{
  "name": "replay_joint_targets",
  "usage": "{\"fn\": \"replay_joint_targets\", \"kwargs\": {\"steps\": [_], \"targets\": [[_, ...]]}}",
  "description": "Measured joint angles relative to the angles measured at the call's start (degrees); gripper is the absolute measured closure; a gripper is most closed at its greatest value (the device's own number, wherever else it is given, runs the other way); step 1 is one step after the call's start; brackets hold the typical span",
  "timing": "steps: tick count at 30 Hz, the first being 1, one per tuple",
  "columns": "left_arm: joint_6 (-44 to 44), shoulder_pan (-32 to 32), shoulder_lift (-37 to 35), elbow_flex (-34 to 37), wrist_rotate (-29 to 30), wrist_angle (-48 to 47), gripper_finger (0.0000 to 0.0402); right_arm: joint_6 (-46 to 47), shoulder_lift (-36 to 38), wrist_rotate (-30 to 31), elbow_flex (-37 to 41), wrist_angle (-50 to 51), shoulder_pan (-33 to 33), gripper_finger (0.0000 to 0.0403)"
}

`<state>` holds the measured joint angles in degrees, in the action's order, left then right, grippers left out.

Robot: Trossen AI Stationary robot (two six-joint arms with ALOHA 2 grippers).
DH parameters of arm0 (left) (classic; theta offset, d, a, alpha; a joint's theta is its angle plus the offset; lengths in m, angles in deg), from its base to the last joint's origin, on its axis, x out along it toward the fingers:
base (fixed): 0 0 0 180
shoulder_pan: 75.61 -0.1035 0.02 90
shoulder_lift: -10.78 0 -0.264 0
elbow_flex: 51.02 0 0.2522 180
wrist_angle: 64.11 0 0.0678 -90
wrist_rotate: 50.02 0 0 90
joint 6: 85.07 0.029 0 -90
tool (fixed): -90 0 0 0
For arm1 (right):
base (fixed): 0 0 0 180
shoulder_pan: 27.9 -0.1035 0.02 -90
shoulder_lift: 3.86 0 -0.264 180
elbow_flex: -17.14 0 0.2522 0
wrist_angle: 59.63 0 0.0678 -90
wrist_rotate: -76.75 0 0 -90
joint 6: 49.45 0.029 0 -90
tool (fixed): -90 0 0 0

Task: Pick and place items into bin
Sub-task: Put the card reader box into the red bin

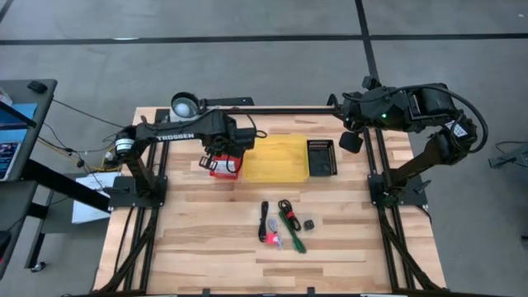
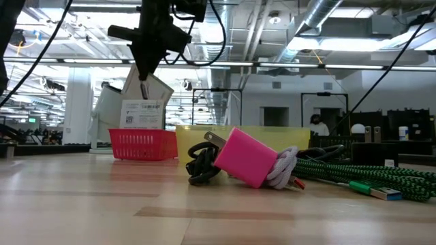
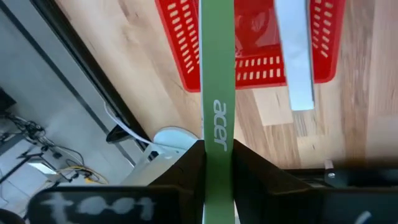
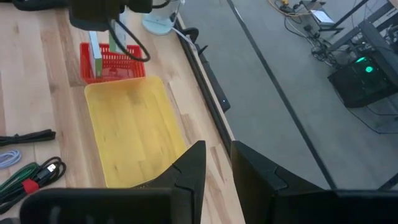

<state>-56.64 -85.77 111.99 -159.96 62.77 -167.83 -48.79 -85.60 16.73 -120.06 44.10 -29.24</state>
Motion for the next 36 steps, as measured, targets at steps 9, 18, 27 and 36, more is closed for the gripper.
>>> {"fn": "replay_joint_targets", "kwargs": {"steps": [9,18,27,36], "targets": [[-0.8,0.7,0.0,0.0,-1.3,4.0,0.0356,0.9,0.0,0.0,0.0,0.0,0.0,0.0332],[-2.2,0.7,0.0,0.0,-2.0,4.3,0.0356,0.9,0.0,-0.1,0.0,0.0,0.0,0.0332],[-2.2,0.8,0.0,0.0,-2.0,4.2,0.0349,0.9,0.0,-0.1,0.0,0.0,0.0,0.0332],[-2.1,0.8,0.0,0.0,-2.0,4.2,0.0338,0.9,0.0,-0.1,0.0,0.0,0.0,0.0332]]}}
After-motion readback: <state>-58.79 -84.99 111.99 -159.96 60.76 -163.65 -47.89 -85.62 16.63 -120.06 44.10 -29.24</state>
